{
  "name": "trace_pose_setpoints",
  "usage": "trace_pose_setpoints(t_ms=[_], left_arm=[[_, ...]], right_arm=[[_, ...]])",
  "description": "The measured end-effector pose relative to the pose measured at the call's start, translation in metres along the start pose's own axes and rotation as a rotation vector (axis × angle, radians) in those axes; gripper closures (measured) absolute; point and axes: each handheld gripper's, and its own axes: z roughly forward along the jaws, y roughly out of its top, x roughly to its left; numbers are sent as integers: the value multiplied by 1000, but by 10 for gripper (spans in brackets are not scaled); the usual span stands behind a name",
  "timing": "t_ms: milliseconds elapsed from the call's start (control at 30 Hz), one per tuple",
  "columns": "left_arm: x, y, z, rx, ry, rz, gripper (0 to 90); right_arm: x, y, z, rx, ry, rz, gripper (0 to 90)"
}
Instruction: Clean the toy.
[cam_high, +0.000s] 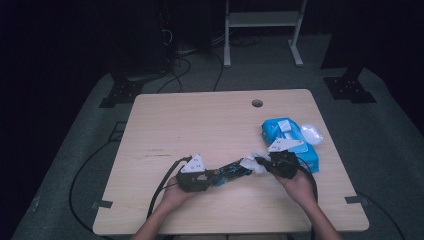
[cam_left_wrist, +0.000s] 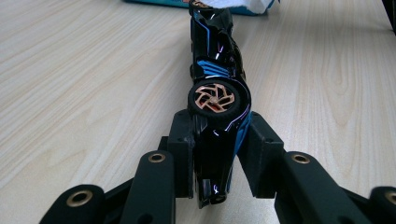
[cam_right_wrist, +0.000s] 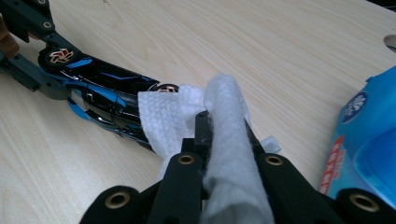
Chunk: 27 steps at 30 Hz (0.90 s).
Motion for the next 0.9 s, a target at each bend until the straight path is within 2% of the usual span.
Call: trace_pose_setpoints(t_ms=[267,433,500,567,767,900], left_arm=[[0,0,0,-5,-3,-4,675],[3,0,-1,1,-5,-11,674],[4,0,-2,2,-5,-14,673],[5,0,-2,3,-5,-13,674],[5,0,-2,3,-7,-10,673],[5,1,-1,4,-5,-7,673]], right_arm=[[15,11,9,-16,30,-33,750],[26,21,24,-23,66,-52,749],[31,23,30,-22,70,-73,761],[29,23,30,-23,71,-71,776],[14,14,21,-20,63,-25,828],[14,19,21,-10,68,-10,843]])
